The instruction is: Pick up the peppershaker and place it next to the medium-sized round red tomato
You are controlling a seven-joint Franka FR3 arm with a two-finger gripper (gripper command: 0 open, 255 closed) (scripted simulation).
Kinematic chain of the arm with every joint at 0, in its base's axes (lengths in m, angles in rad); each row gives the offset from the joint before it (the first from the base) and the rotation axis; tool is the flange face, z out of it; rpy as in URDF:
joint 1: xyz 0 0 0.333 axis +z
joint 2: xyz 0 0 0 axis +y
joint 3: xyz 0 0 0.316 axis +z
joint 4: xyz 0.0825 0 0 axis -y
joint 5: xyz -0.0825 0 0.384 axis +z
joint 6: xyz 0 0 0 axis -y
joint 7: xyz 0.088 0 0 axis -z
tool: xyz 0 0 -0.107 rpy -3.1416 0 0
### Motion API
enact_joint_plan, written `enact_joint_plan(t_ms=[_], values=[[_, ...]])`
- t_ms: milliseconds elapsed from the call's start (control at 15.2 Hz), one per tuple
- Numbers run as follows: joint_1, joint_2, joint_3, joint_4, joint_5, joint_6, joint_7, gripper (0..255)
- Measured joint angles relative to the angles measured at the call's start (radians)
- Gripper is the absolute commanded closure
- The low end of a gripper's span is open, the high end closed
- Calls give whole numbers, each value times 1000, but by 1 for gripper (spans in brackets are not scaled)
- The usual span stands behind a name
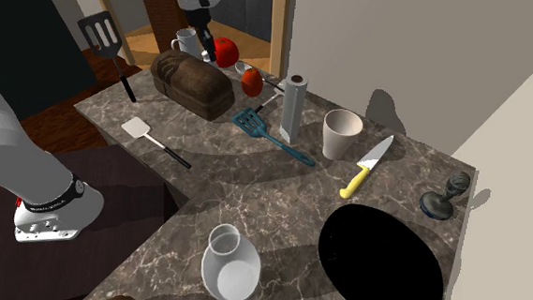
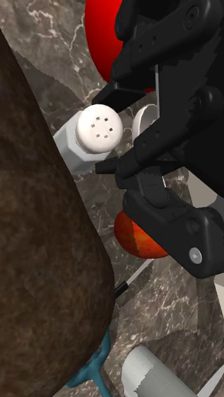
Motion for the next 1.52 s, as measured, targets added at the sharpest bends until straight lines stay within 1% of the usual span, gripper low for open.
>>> enact_joint_plan(t_ms=[330,726,792,1188,1518], values=[[1,30,-4,-27,-16,56,16,255],[1,32,-4,-31,-18,62,18,255],[1,32,-4,-31,-18,62,18,0],[1,32,-4,-32,-18,62,18,0],[4,-27,5,8,9,-33,-1,0]])
